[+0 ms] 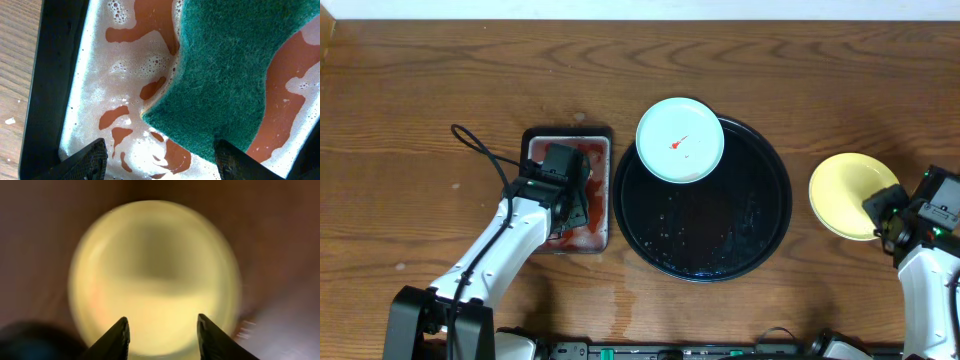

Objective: Clean dirty plates on tray and stack at the side

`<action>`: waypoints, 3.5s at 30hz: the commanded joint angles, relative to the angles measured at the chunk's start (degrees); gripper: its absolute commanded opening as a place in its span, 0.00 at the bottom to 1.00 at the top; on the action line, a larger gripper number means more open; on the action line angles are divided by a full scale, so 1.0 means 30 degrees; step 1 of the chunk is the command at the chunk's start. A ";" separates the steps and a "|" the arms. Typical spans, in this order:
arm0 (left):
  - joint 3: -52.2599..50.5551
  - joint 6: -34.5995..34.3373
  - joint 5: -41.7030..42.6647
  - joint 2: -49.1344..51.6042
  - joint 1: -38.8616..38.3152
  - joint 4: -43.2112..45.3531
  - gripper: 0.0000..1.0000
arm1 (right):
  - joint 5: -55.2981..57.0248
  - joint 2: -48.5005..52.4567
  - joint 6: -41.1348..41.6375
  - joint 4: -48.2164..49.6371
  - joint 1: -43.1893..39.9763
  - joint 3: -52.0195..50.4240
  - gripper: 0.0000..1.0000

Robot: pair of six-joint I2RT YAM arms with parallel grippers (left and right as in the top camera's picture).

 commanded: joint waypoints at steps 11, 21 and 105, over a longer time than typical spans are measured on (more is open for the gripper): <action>-0.0073 -0.0321 -0.0029 0.0073 0.0007 0.0000 0.70 | -0.5253 0.3060 -0.9122 -0.0816 0.8298 0.5034 0.60; -0.0073 -0.0321 -0.0029 0.0080 0.0007 0.0000 0.70 | -0.5195 1.0586 -0.8823 0.1450 1.1373 0.9158 0.51; -0.0080 0.1479 0.0984 0.0619 -0.0007 0.4226 0.65 | -0.2484 1.1205 -0.7278 -0.3104 1.2815 0.5982 0.01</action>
